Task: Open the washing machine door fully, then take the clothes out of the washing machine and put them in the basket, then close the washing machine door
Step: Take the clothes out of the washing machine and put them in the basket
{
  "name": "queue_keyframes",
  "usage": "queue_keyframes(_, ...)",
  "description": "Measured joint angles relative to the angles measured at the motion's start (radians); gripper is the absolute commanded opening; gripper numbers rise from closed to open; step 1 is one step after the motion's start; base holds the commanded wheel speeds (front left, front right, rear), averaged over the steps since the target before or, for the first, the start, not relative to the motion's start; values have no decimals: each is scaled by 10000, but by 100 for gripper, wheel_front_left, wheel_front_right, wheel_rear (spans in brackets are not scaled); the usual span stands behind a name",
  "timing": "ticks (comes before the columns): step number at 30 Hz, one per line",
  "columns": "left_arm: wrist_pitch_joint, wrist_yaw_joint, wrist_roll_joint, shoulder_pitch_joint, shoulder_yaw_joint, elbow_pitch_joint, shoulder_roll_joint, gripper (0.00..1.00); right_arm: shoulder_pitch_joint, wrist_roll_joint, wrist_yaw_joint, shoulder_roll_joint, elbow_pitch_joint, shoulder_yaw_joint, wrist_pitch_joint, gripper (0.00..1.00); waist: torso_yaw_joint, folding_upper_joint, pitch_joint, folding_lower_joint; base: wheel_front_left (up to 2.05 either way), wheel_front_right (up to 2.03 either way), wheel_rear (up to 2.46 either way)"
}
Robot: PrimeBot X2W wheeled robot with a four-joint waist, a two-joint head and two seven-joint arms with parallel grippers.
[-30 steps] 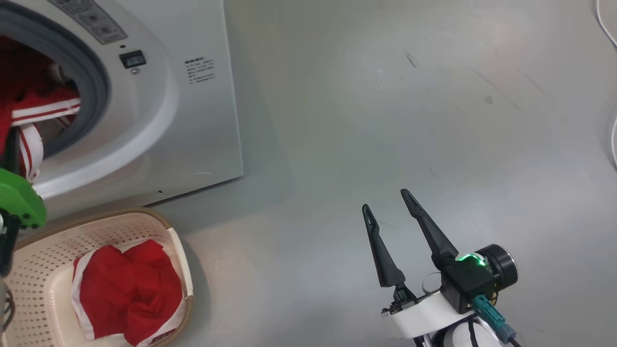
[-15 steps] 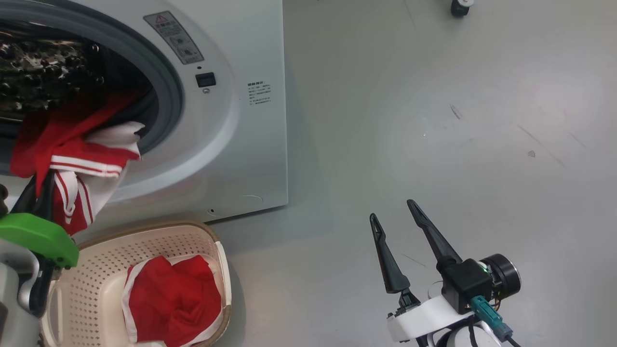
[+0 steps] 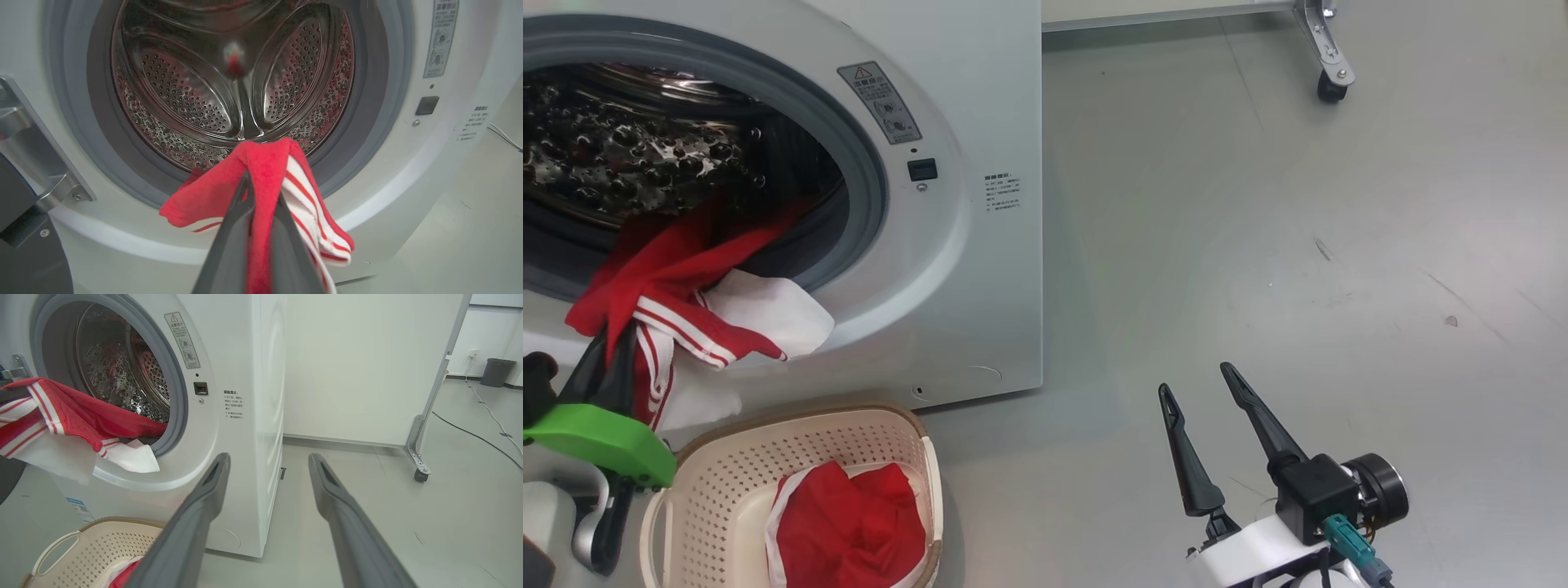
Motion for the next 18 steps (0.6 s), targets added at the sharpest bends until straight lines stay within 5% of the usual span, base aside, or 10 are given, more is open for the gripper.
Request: queue_keyframes(18, -107, 0, 267, 524, 1490, -3298, -155, 0, 31, 2, 0, -4, 107, 21, 0, 100, 84, 0, -334, 0, 0, 0, 0)
